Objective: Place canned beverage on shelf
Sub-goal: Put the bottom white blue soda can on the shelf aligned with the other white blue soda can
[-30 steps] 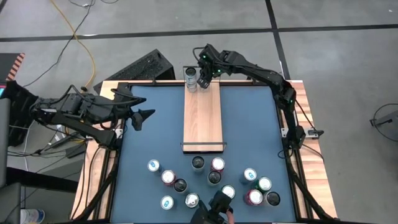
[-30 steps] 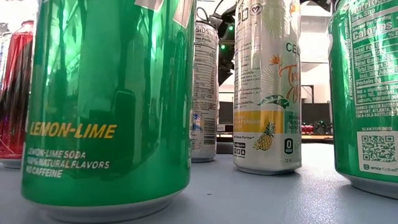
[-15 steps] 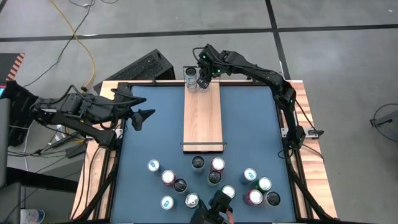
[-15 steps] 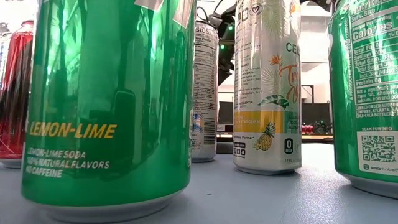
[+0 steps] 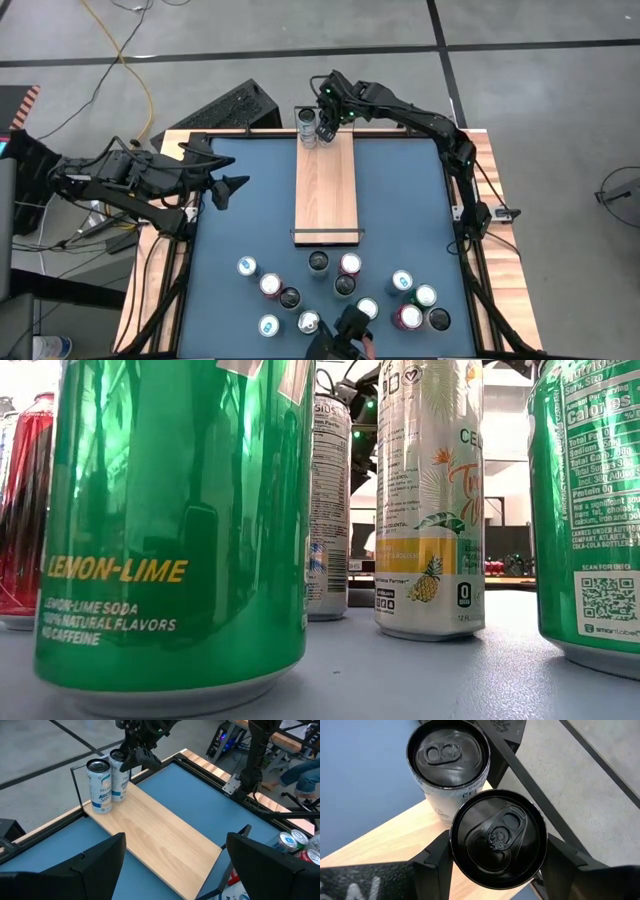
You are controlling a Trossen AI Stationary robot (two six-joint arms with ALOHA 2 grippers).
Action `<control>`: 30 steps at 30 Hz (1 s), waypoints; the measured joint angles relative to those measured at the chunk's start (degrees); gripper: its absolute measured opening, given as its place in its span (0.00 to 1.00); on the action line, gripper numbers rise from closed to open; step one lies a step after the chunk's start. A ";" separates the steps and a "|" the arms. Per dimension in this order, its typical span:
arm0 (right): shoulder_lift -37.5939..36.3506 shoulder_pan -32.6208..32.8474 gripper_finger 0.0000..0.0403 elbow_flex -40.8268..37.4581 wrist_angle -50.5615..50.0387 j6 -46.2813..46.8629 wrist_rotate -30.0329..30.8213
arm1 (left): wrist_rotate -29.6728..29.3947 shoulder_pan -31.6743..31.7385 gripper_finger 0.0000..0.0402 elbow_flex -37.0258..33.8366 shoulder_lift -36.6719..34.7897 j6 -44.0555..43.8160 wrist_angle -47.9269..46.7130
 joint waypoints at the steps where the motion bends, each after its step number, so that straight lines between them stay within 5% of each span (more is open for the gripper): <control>1: 0.42 -0.01 0.54 0.01 0.05 -0.22 0.03 | 0.00 0.00 0.83 0.00 0.00 0.00 0.00; 30: 1.78 0.34 0.67 0.80 -1.32 -1.48 -2.60 | 0.09 0.00 0.83 0.00 0.02 0.34 0.00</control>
